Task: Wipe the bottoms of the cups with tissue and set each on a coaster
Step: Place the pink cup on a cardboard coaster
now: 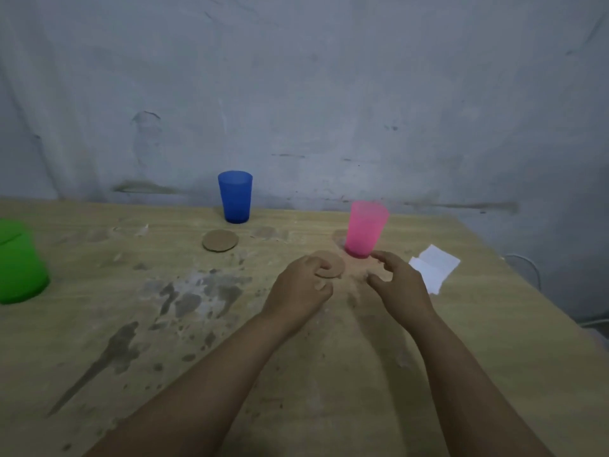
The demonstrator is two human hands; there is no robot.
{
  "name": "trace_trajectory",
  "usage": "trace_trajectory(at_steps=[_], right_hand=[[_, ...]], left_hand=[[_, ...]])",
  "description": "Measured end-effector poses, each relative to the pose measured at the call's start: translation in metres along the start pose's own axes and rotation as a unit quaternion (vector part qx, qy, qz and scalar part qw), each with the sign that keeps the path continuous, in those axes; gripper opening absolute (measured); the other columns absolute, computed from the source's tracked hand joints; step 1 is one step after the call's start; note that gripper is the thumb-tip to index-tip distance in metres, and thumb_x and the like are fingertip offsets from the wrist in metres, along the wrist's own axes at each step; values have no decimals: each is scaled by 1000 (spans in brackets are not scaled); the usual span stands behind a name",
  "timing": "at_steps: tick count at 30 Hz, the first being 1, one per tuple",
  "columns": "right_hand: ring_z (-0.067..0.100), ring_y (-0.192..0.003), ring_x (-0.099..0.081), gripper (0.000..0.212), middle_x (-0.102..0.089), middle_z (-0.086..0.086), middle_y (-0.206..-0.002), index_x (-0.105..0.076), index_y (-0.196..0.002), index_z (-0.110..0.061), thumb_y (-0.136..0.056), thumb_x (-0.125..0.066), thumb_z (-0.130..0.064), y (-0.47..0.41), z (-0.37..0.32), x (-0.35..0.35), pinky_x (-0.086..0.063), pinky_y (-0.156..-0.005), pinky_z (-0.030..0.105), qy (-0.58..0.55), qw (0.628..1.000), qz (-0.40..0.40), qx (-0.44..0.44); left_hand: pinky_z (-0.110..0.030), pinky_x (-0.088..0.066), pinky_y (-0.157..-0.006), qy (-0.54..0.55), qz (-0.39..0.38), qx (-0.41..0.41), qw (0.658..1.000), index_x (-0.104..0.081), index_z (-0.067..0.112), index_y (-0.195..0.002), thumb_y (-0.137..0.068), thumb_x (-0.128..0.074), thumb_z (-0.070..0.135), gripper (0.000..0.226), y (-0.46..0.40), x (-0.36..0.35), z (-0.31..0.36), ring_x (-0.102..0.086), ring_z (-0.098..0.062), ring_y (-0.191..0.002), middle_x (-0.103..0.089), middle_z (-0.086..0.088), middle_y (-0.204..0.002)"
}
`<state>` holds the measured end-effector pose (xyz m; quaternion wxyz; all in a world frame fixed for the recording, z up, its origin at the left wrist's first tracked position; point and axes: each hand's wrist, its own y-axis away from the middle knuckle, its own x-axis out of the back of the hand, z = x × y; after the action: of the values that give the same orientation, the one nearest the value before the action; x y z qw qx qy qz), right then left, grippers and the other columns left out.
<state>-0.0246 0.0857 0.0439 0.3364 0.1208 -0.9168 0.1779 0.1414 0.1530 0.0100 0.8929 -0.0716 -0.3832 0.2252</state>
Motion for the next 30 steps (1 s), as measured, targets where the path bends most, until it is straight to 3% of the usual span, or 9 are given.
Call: trace_trajectory(at_steps=[6,8,11,14,16,18,22,30], right_hand=[[23,-128,-43,79,-41,5,-145,-25,-143,-22,-78,-70,-17,-43,19,-24,-39,-91,31,-67,996,33,-59],[24,-130,-41,90,-38,6,-147,-17,-146,-21,-75,-73,-19,-57,23,-33,-38,-93,30,-92,992,51,-76],[16,-120,-47,101,-44,8,-143,-10,-147,-16,-71,-77,-21,-76,31,-47,-35,-90,27,-100,989,69,-83],[14,-111,-54,109,-50,6,-136,-6,-146,-23,-66,-80,-22,-89,36,-57,-45,-88,32,-130,987,72,-67],[20,-116,-53,111,-47,4,-136,-7,-144,-30,-63,-82,-32,-97,36,-63,-48,-90,37,-144,983,91,-70],[19,-108,-52,108,-49,1,-128,-10,-142,-33,-62,-82,-40,-102,33,-69,-47,-83,34,-150,979,111,-81],[18,-91,-49,90,-46,-6,-105,-20,-136,-25,-67,-78,-33,-109,32,-79,-37,-64,25,-143,976,141,-87],[18,-90,-50,89,-49,-4,-109,-21,-134,-26,-67,-79,-32,-109,38,-80,-38,-59,21,-167,973,136,-84]], left_hand=[[-23,-40,-85,-26,-13,-11,1000,-60,18,-115,-72,-64,30,45,-34,-17,-17,-53,-16,-107,-59,1,-118],[-24,-38,-92,-41,-5,-25,999,-56,18,-121,-73,-68,38,53,-42,-23,-22,-50,-15,-115,-55,1,-125],[-27,-34,-104,-60,-9,-35,998,-49,19,-130,-69,-70,51,72,-54,-32,-28,-41,-14,-126,-47,2,-135],[-23,-26,-107,-75,-5,-28,997,-39,19,-136,-64,-68,60,88,-58,-38,-32,-34,-12,-130,-42,4,-139],[-20,-23,-104,-67,7,-17,998,-34,19,-139,-63,-68,62,94,-58,-43,-35,-31,-11,-131,-40,4,-140],[-19,-22,-104,-56,17,-3,998,-31,19,-141,-65,-69,62,95,-58,-46,-38,-29,-12,-133,-39,3,-142],[-22,-25,-105,-38,22,4,999,-31,18,-141,-68,-72,55,92,-63,-47,-42,-31,-12,-131,-40,2,-140],[-27,-37,-100,-41,62,-1,997,-26,24,-142,-69,-71,53,91,-108,-29,-46,-37,-14,-128,-44,2,-137]])
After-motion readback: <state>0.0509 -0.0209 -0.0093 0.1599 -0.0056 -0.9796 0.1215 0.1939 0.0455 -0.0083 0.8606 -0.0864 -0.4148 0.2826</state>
